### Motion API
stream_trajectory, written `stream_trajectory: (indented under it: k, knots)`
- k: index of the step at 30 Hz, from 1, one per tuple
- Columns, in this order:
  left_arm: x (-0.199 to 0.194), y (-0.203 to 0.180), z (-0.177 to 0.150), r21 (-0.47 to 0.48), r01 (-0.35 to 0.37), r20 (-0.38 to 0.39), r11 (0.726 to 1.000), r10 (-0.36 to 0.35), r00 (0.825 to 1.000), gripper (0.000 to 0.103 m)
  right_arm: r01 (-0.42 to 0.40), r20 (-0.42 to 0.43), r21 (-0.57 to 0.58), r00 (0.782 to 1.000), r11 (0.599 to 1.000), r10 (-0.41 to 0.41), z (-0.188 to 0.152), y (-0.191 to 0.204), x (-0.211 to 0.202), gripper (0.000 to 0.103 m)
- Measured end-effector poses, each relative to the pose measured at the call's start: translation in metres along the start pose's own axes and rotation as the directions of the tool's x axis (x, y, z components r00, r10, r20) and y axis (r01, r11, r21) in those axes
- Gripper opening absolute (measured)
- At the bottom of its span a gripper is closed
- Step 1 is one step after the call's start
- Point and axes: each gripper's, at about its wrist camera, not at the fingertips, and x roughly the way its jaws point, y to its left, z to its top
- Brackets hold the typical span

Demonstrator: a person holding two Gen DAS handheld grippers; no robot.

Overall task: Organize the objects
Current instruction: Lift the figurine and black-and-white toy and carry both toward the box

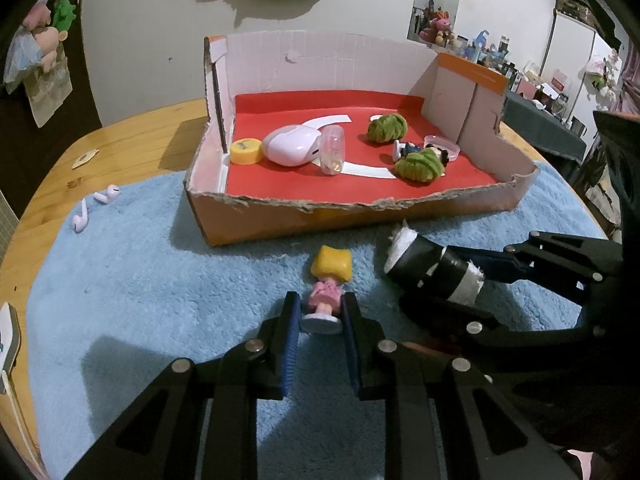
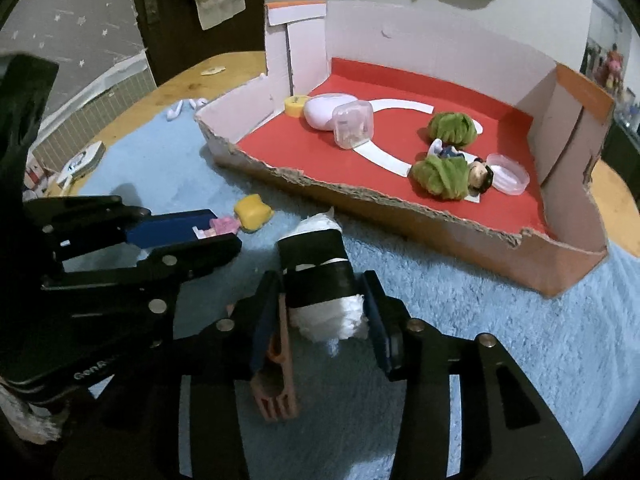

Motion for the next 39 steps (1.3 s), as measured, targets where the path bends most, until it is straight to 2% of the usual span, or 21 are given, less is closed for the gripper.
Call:
stream_trajectory:
  k: [5,21,27,35,39]
  knots:
    - [-0.001,-0.002,-0.001,0.012,-0.01,0.006,1.0,0.01,1.0,0.021,-0.003,0.003,-0.004,1.0,1.0,0.003,-0.002,0.0,-0.002,0.034]
    - [-0.016,-0.013,-0.021,0.029,0.016,0.006,0.999,-0.016,1.0,0.021,-0.102,-0.013,0.023,0.995,0.995,0.102,-0.034,0.01,-0.029,0.032]
    - [-0.025,-0.017,-0.031,0.034,0.019,0.012,0.999,-0.019,1.0,0.021,-0.103,-0.007,0.018,0.995,0.994,0.103,-0.047,0.019,-0.041,0.031]
    - [-0.034,-0.015,-0.016,0.027,0.021,0.047,0.999,-0.022,0.999,0.021,-0.093,0.047,0.047,0.995,0.995,0.091,-0.037,0.009,-0.052,0.022]
    - [-0.028,-0.013,-0.009,0.025,0.021,0.042,0.999,-0.022,0.999,0.021,-0.101,0.02,0.052,0.995,0.994,0.1,-0.032,0.003,-0.041,0.023]
